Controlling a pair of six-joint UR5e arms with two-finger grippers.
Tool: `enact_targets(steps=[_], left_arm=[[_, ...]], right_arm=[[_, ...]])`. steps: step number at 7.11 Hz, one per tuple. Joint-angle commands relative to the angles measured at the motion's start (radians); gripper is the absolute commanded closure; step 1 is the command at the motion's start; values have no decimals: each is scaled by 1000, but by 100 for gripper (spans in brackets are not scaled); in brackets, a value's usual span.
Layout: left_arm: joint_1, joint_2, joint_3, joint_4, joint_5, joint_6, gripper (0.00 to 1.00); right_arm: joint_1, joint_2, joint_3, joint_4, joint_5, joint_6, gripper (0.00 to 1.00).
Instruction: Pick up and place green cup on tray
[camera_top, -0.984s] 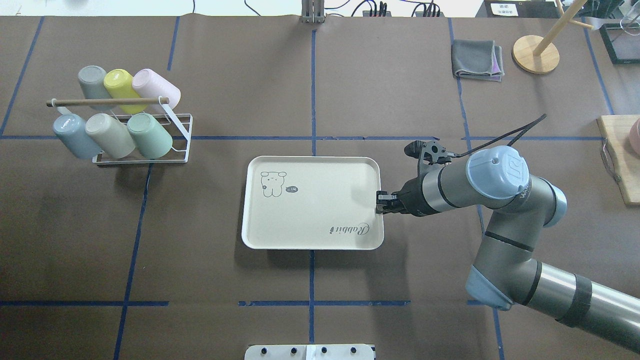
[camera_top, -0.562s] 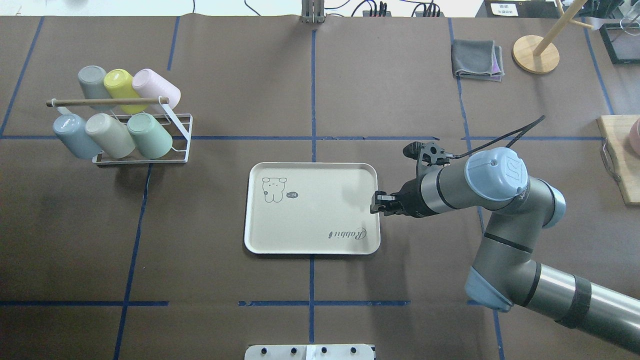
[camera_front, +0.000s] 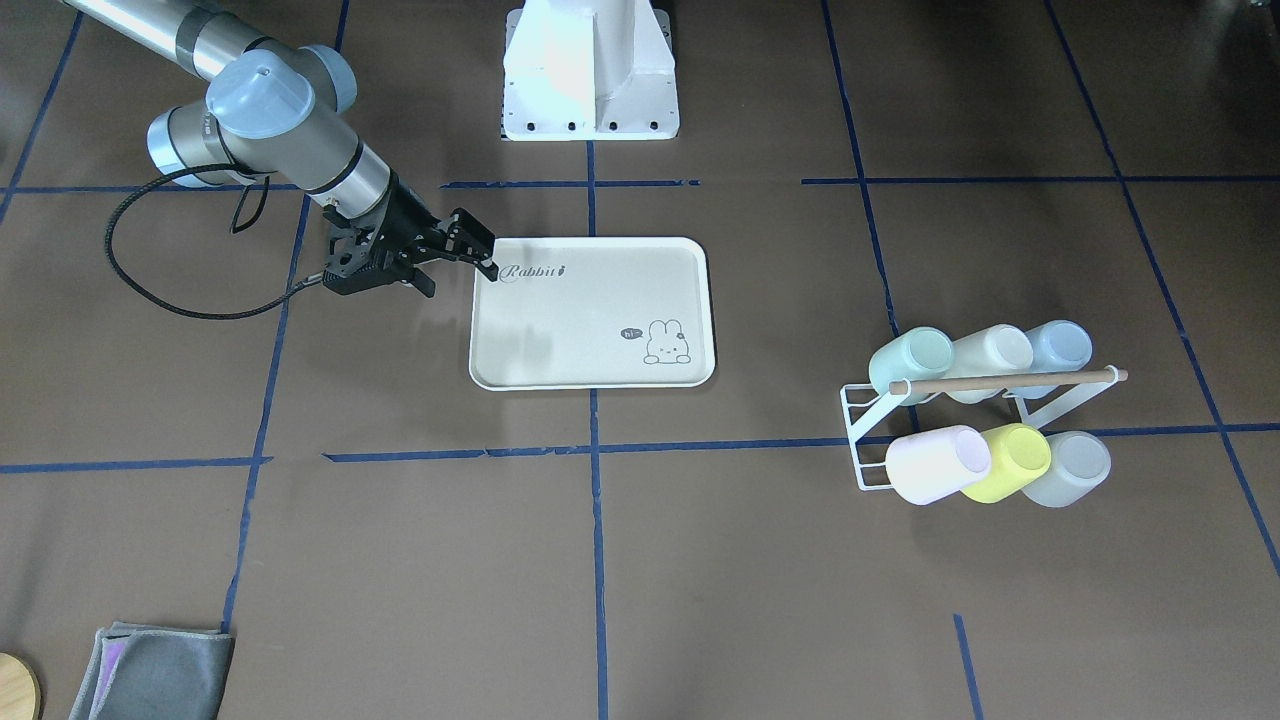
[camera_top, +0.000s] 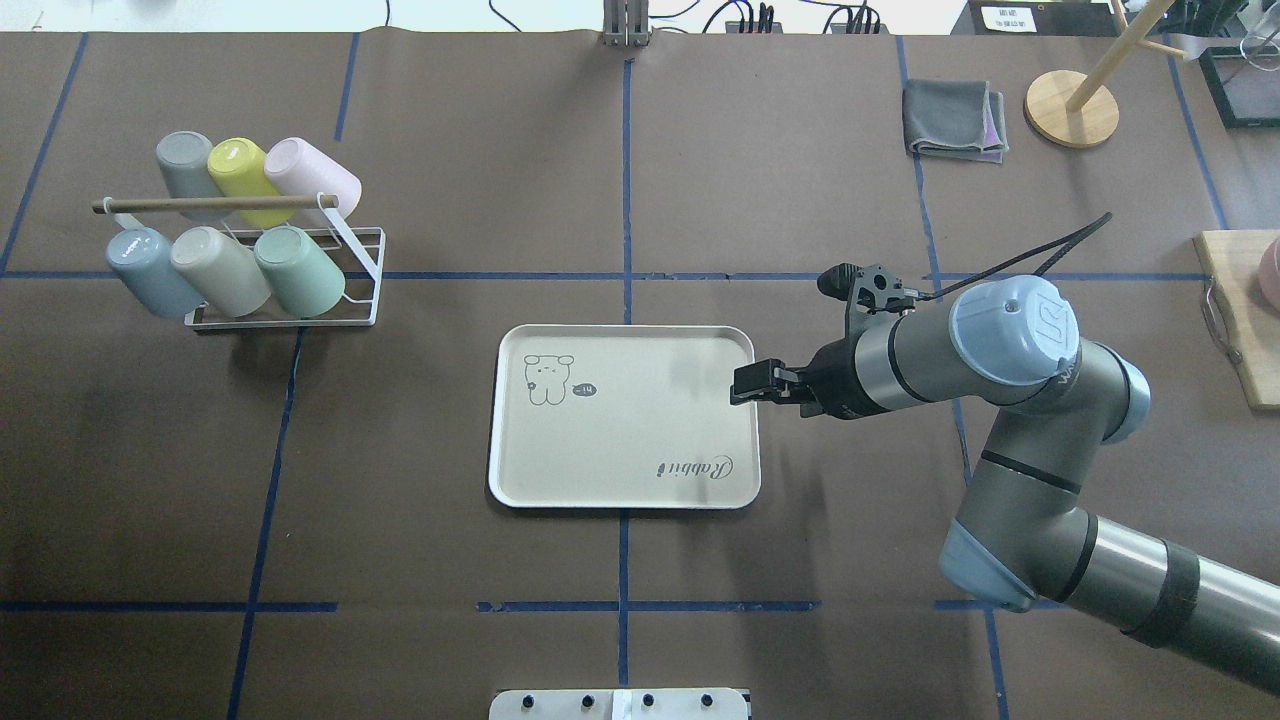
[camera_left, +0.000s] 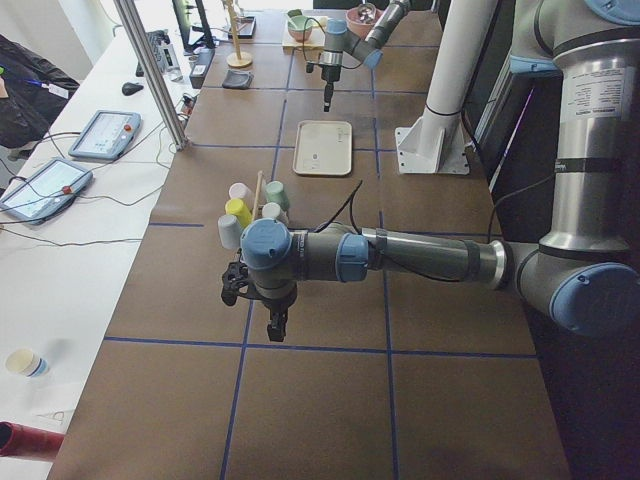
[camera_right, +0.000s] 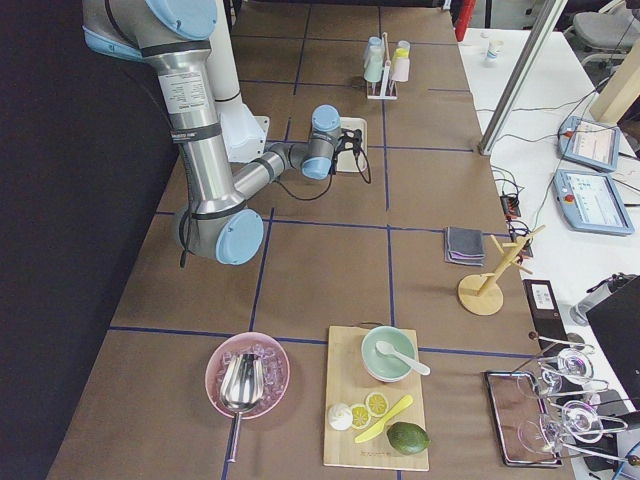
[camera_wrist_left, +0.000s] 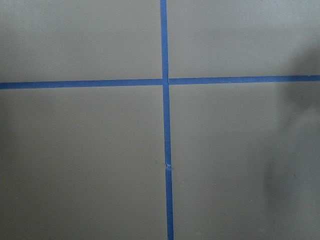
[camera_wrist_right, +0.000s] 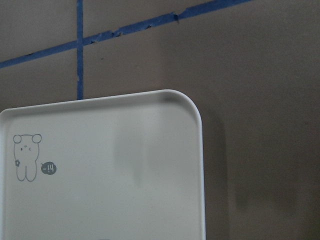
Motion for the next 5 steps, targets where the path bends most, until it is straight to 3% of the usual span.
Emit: enact_targets(steps=[1, 2, 5], left_arm=[[0, -3, -104, 2, 0, -27, 0], [1, -3, -157, 2, 0, -62, 0], [52, -104, -218, 25, 17, -61, 0]], right_arm=[[51, 4, 59, -148, 18, -12, 0], [83, 3, 70, -184, 32, -15, 0], [293, -40, 73, -201, 218, -103, 0]])
